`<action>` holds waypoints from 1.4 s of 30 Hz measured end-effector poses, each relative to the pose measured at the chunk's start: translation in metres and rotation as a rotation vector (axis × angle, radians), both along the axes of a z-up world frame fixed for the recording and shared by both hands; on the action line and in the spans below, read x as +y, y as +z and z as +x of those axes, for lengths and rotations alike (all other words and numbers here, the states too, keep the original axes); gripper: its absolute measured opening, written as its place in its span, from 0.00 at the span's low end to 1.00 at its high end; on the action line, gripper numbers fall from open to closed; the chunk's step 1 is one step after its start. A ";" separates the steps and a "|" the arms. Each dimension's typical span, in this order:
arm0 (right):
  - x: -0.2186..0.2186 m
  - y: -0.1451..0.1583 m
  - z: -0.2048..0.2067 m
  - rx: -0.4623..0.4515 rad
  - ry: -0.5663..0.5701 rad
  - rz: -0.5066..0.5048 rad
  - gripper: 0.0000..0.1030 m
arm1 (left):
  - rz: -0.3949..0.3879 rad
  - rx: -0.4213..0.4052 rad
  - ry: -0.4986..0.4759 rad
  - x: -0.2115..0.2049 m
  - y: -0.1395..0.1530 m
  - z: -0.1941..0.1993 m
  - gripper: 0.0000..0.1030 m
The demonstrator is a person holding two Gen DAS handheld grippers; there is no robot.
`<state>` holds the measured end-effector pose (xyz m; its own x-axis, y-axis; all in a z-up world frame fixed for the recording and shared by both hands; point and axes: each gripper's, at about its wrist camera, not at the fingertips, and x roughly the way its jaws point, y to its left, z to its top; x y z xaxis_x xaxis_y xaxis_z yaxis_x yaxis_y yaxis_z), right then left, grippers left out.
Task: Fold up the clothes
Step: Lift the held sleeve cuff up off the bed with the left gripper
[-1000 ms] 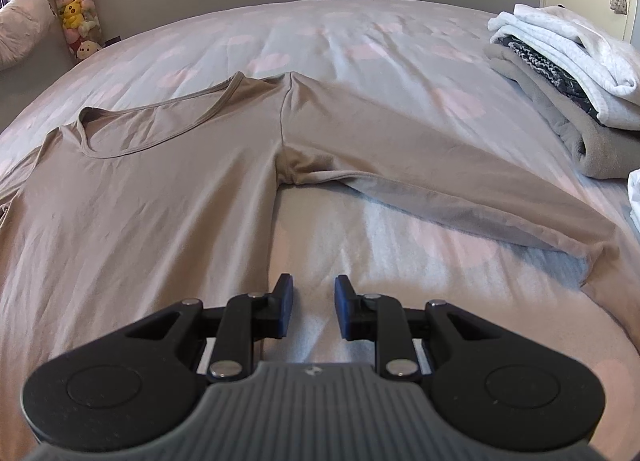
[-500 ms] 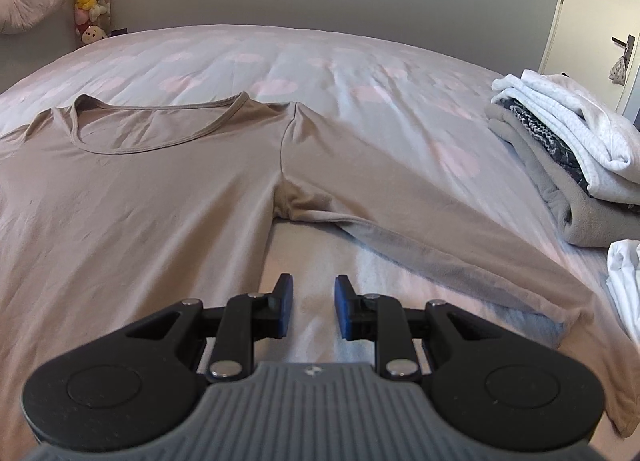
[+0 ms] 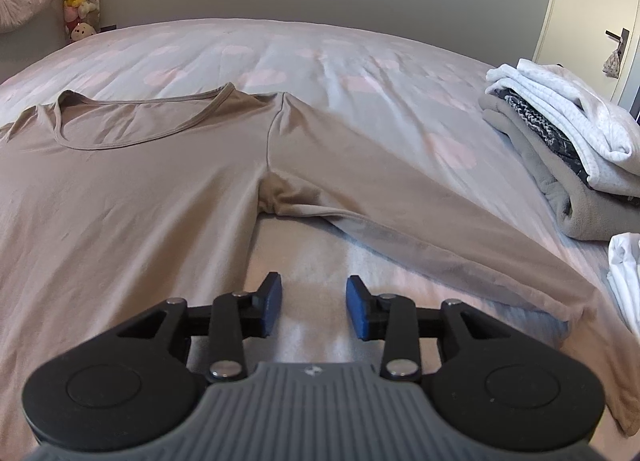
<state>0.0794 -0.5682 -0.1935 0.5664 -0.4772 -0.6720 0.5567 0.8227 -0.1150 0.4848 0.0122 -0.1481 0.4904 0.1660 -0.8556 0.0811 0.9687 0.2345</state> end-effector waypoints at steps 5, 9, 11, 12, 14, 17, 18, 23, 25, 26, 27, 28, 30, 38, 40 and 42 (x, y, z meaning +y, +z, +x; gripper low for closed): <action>0.002 0.002 0.000 -0.011 0.013 -0.001 0.40 | -0.095 -0.039 0.051 0.021 0.017 -0.013 0.46; 0.003 0.003 0.000 -0.015 0.015 0.001 0.40 | -0.183 -0.010 0.094 0.032 0.009 -0.026 0.46; 0.003 0.003 0.000 -0.017 0.014 0.002 0.40 | -0.269 0.016 0.128 0.036 0.000 -0.031 0.46; 0.003 0.003 -0.001 -0.017 0.015 0.002 0.40 | -0.304 0.026 0.143 0.038 -0.005 -0.033 0.46; 0.003 0.002 0.000 -0.014 0.017 0.001 0.40 | -0.339 0.037 0.167 0.037 -0.016 -0.035 0.43; 0.003 0.002 0.001 -0.011 0.021 0.001 0.40 | -0.321 0.005 0.166 0.031 -0.018 -0.040 0.14; 0.003 0.002 0.001 -0.011 0.020 0.001 0.40 | -0.332 0.002 0.158 0.030 -0.016 -0.040 0.07; 0.003 0.003 0.001 -0.018 0.022 0.006 0.40 | -0.378 -0.034 0.138 0.029 0.015 -0.042 0.02; 0.003 0.004 -0.001 -0.025 0.023 0.011 0.40 | -0.384 -0.052 0.134 0.030 0.033 -0.042 0.01; 0.002 0.005 -0.002 -0.032 0.020 0.014 0.40 | -0.386 -0.063 0.133 0.030 0.043 -0.043 0.01; 0.001 0.006 -0.003 -0.039 0.017 0.018 0.40 | -0.392 -0.073 0.129 0.029 0.054 -0.043 0.01; 0.001 0.007 -0.004 -0.045 0.014 0.022 0.40 | -0.399 -0.085 0.122 0.028 0.066 -0.044 0.01; 0.000 0.009 -0.006 -0.061 0.009 0.029 0.40 | -0.402 -0.114 0.097 0.020 0.090 -0.047 0.01; -0.005 0.016 -0.014 -0.118 0.007 0.061 0.40 | -0.428 -0.241 -0.108 -0.070 0.191 -0.065 0.01; -0.005 0.017 -0.015 -0.128 0.015 0.071 0.40 | -0.444 -0.270 -0.168 -0.102 0.214 -0.072 0.01; -0.004 0.018 -0.017 -0.139 0.026 0.077 0.40 | -0.460 -0.290 -0.236 -0.138 0.234 -0.081 0.01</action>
<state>0.0621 -0.5726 -0.1758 0.6682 -0.4111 -0.6201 0.5411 0.8406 0.0257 0.4040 -0.1258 0.0855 0.6934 -0.3323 -0.6393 0.3018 0.9397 -0.1610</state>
